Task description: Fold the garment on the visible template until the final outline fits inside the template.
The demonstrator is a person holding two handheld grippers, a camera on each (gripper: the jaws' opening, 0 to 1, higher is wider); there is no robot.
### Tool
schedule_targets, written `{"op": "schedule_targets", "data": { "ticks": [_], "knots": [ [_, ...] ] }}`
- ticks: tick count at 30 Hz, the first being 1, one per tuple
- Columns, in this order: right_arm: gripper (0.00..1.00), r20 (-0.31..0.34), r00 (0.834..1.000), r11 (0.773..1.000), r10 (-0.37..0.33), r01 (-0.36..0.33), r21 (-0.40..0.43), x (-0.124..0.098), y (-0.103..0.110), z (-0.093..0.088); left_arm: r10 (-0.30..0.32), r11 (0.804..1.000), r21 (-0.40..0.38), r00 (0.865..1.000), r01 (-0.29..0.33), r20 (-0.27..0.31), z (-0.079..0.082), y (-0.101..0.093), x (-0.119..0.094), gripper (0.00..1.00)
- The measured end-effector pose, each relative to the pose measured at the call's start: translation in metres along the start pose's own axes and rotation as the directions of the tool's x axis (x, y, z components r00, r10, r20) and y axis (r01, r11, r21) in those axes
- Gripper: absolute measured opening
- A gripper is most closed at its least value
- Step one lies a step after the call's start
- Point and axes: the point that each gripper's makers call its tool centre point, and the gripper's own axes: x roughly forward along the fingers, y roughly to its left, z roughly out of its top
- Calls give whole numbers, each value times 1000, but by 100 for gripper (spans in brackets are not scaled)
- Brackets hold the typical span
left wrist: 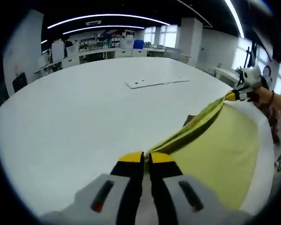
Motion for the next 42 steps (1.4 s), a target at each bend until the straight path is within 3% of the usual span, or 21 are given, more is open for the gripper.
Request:
{"op": "schedule_targets", "data": {
  "ticks": [13,18,24,34,38,42],
  "knots": [
    [0,-6,1000,996,-26,27,86,9,-10,1,29,991,-133,1000,-29,-3,0,6,6,2],
    [0,-36,998,998,-45,47,47,13,-10,0,41,984,-174,999,-42,-8,1,5,8,2],
    [0,-62,996,998,-56,58,22,14,-15,-3,53,980,-189,998,-56,-22,1,5,9,2],
    [0,-72,996,998,-53,56,32,15,-10,-4,80,985,-145,994,-90,-75,-8,6,9,7],
    [1,-72,995,997,-62,66,45,15,-11,-4,78,986,-141,995,-87,-66,-6,8,9,9],
    [8,-72,995,995,-76,80,56,14,-12,-4,88,987,-129,995,-94,-51,-2,11,5,18]
  ]
}}
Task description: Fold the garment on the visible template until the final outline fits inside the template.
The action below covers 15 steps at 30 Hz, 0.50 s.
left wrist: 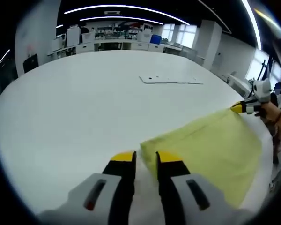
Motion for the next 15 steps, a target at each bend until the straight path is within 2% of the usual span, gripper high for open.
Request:
{"op": "schedule_targets", "data": {
  "ticks": [7,11,15],
  "knots": [
    [24,8,1000,999,25,-25,33,-9,6,5,-3,1000,6,1000,3,-4,-4,3,-11,30],
    [43,10,998,996,63,-64,60,-15,14,9,-16,1000,10,1000,16,-2,-4,-2,-17,36],
    [54,8,994,990,113,-114,81,-22,23,10,-36,999,30,999,36,21,-3,-10,-30,42]
  ]
}}
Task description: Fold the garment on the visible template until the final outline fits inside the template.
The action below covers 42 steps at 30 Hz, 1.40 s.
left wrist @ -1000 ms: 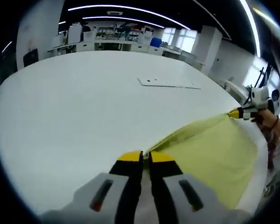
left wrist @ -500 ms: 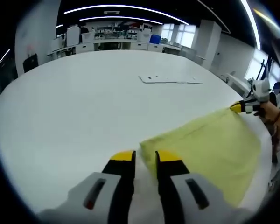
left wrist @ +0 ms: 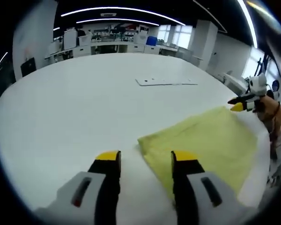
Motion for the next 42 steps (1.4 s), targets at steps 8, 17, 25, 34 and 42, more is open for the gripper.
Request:
{"op": "schedule_targets", "data": {
  "ticks": [8,17,25,34,42],
  "knots": [
    [74,-48,998,999,44,-45,-20,-17,16,-13,-24,1000,19,999,24,21,0,-6,-18,54],
    [90,-70,994,996,81,-83,-34,-33,31,-29,-66,997,36,998,66,15,-15,-11,-41,66],
    [91,-94,990,993,104,-109,-51,-51,46,-50,-86,996,24,996,85,39,-23,-11,-60,71],
    [88,-96,990,992,104,-111,-67,-65,55,-66,-122,992,46,992,121,25,-40,-33,-73,71],
    [87,-92,989,991,115,-121,-59,-76,65,-82,-132,991,41,991,131,26,-49,-38,-85,69]
  ]
}}
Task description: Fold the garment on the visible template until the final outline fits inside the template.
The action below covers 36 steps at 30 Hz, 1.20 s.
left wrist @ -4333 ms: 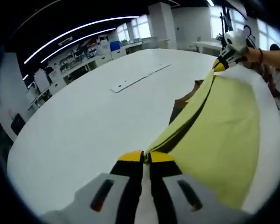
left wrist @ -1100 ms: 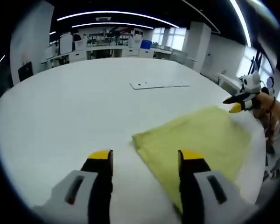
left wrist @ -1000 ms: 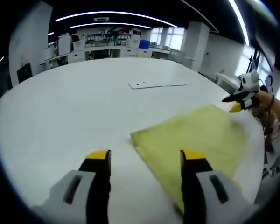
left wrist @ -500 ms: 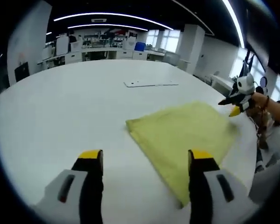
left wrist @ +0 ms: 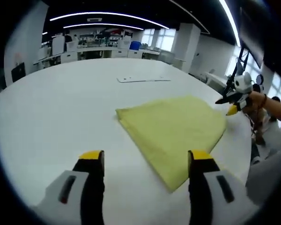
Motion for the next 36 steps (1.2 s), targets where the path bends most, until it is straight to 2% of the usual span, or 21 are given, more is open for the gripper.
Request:
{"op": "schedule_targets", "data": {
  "ticks": [18,29,36],
  "knots": [
    [83,9,1000,1000,15,-15,15,-14,19,-25,-20,1000,9,1000,20,16,-17,-24,-17,63],
    [73,6,1000,999,14,-15,30,-12,21,-38,-37,999,-6,999,37,3,-33,-32,-14,51],
    [60,13,1000,999,1,-2,48,-16,23,-44,-42,999,-4,999,42,-11,-44,-34,-12,44]
  ]
}}
